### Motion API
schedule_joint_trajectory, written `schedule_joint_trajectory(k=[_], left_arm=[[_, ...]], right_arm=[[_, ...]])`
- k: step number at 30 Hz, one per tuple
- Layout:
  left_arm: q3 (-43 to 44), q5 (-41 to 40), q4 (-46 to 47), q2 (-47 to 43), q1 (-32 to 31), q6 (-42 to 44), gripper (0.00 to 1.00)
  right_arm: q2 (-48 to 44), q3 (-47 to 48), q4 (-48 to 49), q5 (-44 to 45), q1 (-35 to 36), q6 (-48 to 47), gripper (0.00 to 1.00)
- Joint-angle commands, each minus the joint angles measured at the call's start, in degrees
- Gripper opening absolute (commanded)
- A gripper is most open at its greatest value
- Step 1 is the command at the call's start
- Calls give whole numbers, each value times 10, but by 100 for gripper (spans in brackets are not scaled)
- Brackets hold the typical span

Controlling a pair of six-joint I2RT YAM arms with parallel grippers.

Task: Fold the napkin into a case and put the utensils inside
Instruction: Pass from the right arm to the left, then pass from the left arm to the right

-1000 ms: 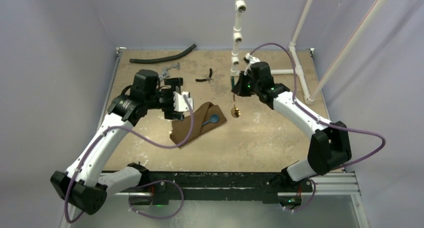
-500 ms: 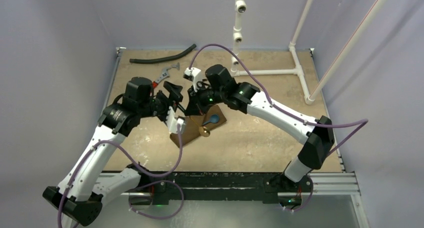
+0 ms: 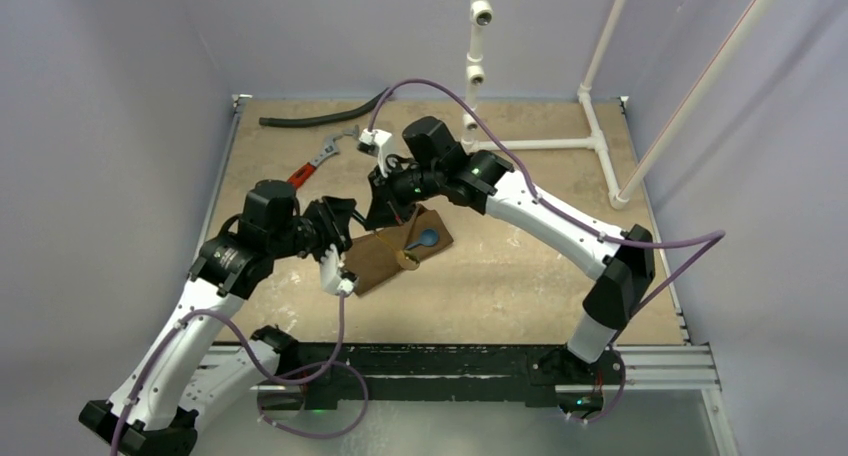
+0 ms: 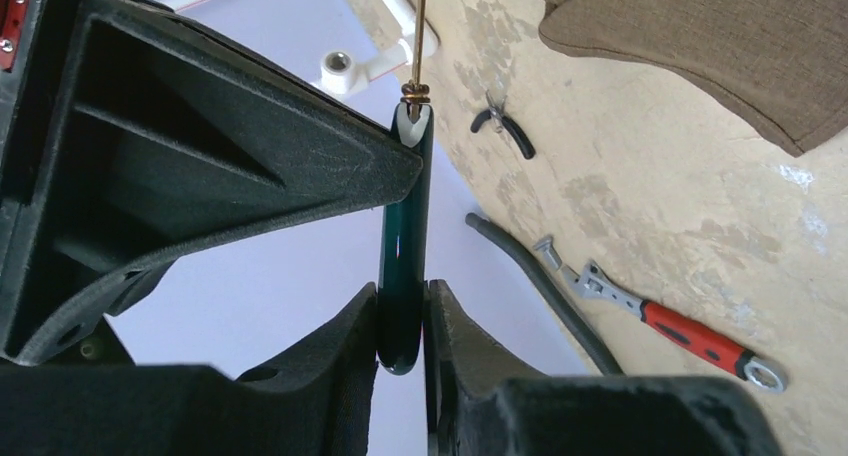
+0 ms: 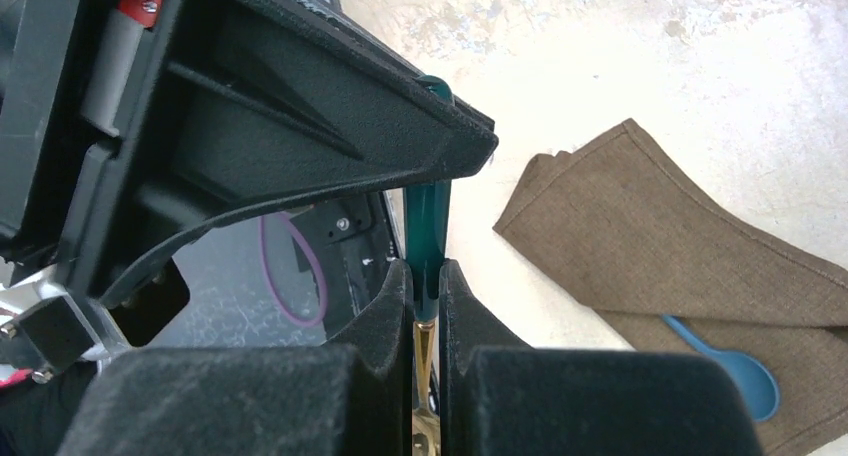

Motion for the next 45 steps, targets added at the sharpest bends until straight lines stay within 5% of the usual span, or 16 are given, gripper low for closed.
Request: schedule_joint_trajectory(k=[1, 3, 7, 9, 11, 18, 26, 34, 45], left_arm=[[-8, 14, 53, 5, -3, 31, 1], [-17, 23, 94, -7, -3, 0, 0], [-60, -4, 168, -30, -3, -23, 0], [-77, -27, 208, -38, -4, -51, 0], [-94, -53, 258, -45, -4, -80, 0], [-119, -138, 351, -45, -7, -158, 0], [-120, -193, 371, -33, -19, -187, 0], [-97, -260, 340, -7, -60, -212, 0], [-102, -318, 350, 17, -100, -205, 0]], right_arm=[[11, 44, 3, -35, 2, -4, 0], [14, 44, -4, -24, -2, 8, 0], [0, 38, 8, 18, -45, 51, 71], [-36, 3, 45, 58, -88, 103, 89], [-88, -63, 109, 68, -145, 165, 96], [-184, -240, 229, 27, -220, 317, 89], [-212, -391, 537, -71, -226, 522, 74], [-186, -407, 610, -83, -217, 561, 70], [-125, -385, 595, -69, -201, 557, 31]])
